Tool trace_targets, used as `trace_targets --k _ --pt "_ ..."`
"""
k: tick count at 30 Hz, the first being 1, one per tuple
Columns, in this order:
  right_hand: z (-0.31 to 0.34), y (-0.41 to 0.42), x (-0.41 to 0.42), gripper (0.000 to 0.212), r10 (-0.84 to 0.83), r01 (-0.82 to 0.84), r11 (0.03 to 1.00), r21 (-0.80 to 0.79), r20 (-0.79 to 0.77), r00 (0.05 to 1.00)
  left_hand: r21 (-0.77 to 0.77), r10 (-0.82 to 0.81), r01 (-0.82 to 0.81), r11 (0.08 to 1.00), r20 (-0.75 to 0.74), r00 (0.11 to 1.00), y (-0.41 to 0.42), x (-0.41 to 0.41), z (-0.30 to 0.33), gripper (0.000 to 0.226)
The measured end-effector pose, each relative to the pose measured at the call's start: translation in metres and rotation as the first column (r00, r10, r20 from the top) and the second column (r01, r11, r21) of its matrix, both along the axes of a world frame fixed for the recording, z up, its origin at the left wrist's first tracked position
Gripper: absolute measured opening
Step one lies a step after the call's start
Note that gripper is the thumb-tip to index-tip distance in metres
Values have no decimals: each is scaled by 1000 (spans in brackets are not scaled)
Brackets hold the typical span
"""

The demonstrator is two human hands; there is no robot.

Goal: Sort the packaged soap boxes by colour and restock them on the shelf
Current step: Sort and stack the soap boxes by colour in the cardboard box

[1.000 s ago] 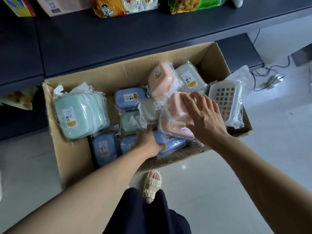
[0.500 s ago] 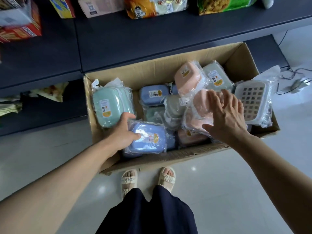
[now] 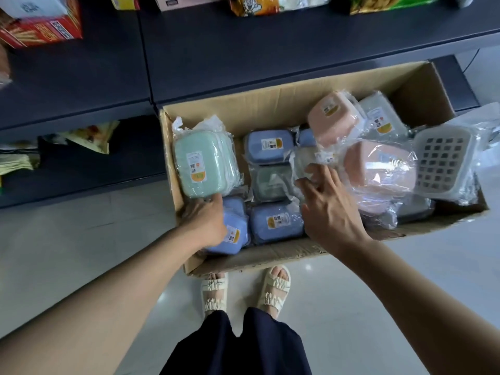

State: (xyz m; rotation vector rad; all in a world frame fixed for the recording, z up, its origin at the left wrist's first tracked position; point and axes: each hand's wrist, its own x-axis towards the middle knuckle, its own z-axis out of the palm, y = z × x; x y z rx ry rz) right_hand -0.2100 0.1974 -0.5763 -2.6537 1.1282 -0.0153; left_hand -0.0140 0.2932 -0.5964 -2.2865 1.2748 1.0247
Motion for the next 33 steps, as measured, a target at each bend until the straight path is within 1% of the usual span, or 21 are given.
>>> trace_targets --k 2,4,6,8,11,13,15,16,19,21,22,23,24,26,28,29,31,33 --pt "-8 1 8 36 5 -2 999 49 -57 998 -3 -26 26 1000 -62 998 -10 2 0 45" --pt "-17 3 14 36 24 -13 995 98 -113 993 -20 -111 110 994 -122 986 -18 1 1 50" --pt "-22 0 19 35 35 -18 994 110 -151 988 -16 -214 214 977 -176 961 -27 4 4 50" --pt "-20 -3 25 38 30 -13 994 107 -156 987 3 -273 281 960 -230 934 -33 10 6 52" --pt "-14 -6 34 41 12 17 989 149 -189 982 -8 -269 276 961 -252 929 -32 12 4 55" --pt "-15 -4 38 44 10 39 972 230 -208 978 -105 -256 240 965 -189 948 -23 7 -3 57" --pt "-19 -1 44 49 -9 81 938 338 -209 978 -190 -229 211 959 -74 971 -13 1 -6 57" --pt "-22 2 47 48 -16 94 920 381 -202 979 -221 -224 218 951 -6 974 -9 1 -11 56" --pt "-30 12 59 41 17 67 892 448 -181 983 -247 -243 265 932 116 963 -1 4 -15 45" --pt "-32 18 67 40 40 42 885 464 -165 985 -289 -312 345 893 155 937 -1 5 -18 42" --pt "-33 20 70 38 44 34 887 460 -159 986 -312 -337 386 868 199 920 -1 6 -17 41" --pt "-34 21 73 36 35 37 889 456 -150 988 -280 -373 433 857 243 895 -1 6 -16 40" --pt "-34 22 74 35 18 52 887 459 -146 989 -218 -384 434 874 235 893 1 4 -17 40" --pt "-36 22 72 37 18 66 888 455 -177 984 -112 -407 431 895 189 894 9 0 -27 55" --pt "-36 19 68 41 42 62 903 426 -231 972 -42 -423 431 901 127 897 14 -1 -36 73" --pt "-37 15 65 42 40 67 910 408 -248 968 -25 -433 437 899 94 897 17 -2 -40 81" --pt "-36 5 63 39 -18 114 901 418 -226 974 -9 -429 430 903 44 902 19 -6 -43 90" --pt "-33 -9 63 35 -85 143 908 393 -161 983 -9 -427 429 903 71 901 18 -10 -46 87"
